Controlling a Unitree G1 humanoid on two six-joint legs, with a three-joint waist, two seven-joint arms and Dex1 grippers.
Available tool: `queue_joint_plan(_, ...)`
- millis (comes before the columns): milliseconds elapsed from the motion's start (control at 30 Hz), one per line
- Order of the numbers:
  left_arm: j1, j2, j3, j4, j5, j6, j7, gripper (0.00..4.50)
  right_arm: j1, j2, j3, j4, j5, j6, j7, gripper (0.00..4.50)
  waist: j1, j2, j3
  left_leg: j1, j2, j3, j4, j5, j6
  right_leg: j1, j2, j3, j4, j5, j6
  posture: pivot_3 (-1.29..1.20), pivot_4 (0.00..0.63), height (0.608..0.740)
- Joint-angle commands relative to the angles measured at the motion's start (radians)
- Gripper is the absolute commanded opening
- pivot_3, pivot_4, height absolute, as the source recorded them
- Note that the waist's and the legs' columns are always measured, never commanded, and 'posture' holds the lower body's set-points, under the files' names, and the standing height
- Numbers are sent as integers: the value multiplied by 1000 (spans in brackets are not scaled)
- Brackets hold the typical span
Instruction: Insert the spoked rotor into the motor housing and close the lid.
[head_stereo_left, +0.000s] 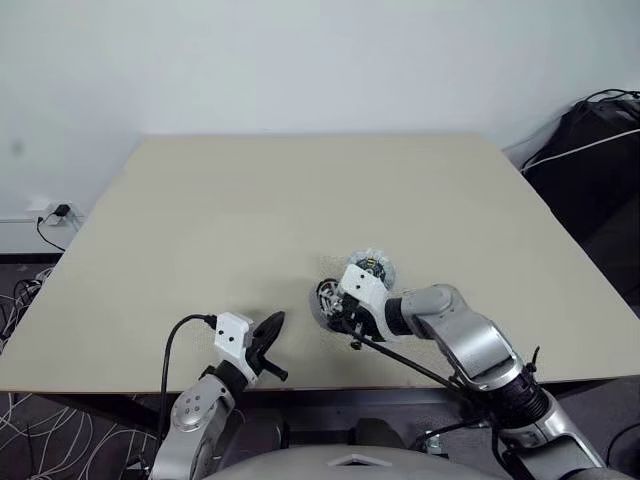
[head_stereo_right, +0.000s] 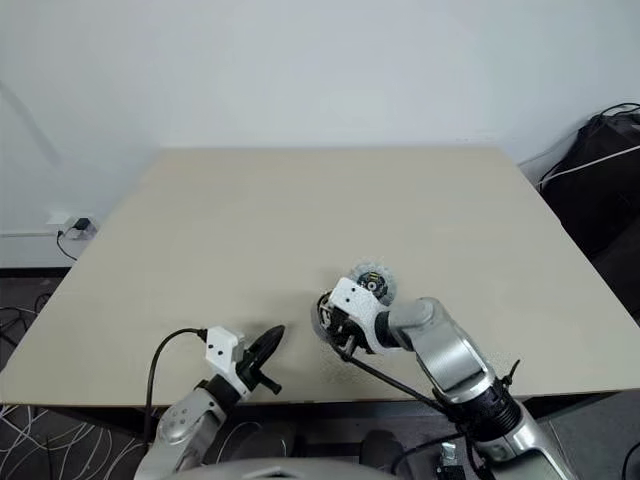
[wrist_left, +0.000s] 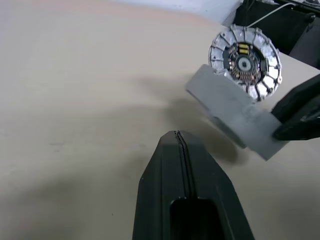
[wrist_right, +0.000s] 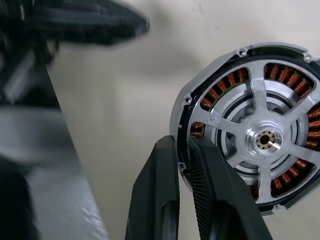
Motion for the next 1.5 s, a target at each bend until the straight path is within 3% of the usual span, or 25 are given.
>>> queue_joint_plan(33, -12, -6, -4, -15, -14, -13, -10, 0, -48, 87, -50, -32, 32, 110, -113, 90, 0, 0, 0, 0, 0, 0, 0, 0, 0, 0, 0, 0, 0, 0, 0, 0, 0, 740)
queue_joint_plan(400, 6, -15, 2, -18, -15, -15, -4, 0, -87, 248, -51, 179, 53, 120, -352, 90, -4, 1, -1, 0, -1, 0, 0, 0, 0, 0, 0, 0, 0, 1, 1, 0, 0, 740)
queue_joint_plan(600, 9, -16, 7, -11, -15, -17, -6, 0, -90, 350, -99, 244, 78, 68, -446, 1996, -10, 2, -2, 0, -1, 0, 0, 1, 0, 0, 0, 0, 1, 0, 0, 0, 0, 740)
queue_joint_plan(767, 3, -13, 6, -5, -15, -15, -12, 0, -111, 396, -140, 182, 149, 44, -440, 1996, -26, 3, -2, 0, -1, 0, 0, 1, 0, 0, 1, 0, 1, 0, 0, 0, 0, 740)
queue_joint_plan(833, 1, -12, 5, -3, -16, -14, -15, 0, -122, 361, -110, 152, 153, -5, -420, 1996, -31, 4, -1, 0, -1, 0, 0, 1, 0, -1, 1, 0, 2, 2, 3, 0, 0, 740)
queue_joint_plan(967, -1, -10, 5, 0, -20, -17, -23, 0, -136, 117, 100, 56, 73, -231, -302, 1996, -34, 4, -2, 0, -2, -1, -2, 1, 0, -1, 0, 0, 0, 2, 3, 0, 0, 740)
queue_joint_plan(1133, -4, -6, 10, 16, -24, -29, -30, 0, -141, -124, 255, 29, -29, -493, -172, 1996, -34, 3, -1, 0, -2, -1, -2, 1, 0, -1, -1, 0, -1, 0, 5, 0, 0, 740)
queue_joint_plan(1300, -7, -6, 13, 34, -24, -39, -36, 0, -146, -213, 317, 63, -97, -626, -91, 1996, -31, 2, -1, 0, -1, -1, -1, 1, 0, 0, 0, 0, 0, -2, 8, 0, 0, 740)
queue_joint_plan(1500, -7, -6, 14, 55, -27, -53, -43, 0, -133, -204, 354, 95, -159, -648, -58, 1996, -21, 1, -1, 0, -1, -1, 0, 1, 0, 1, 0, 0, -1, -1, 7, 0, 0, 740)
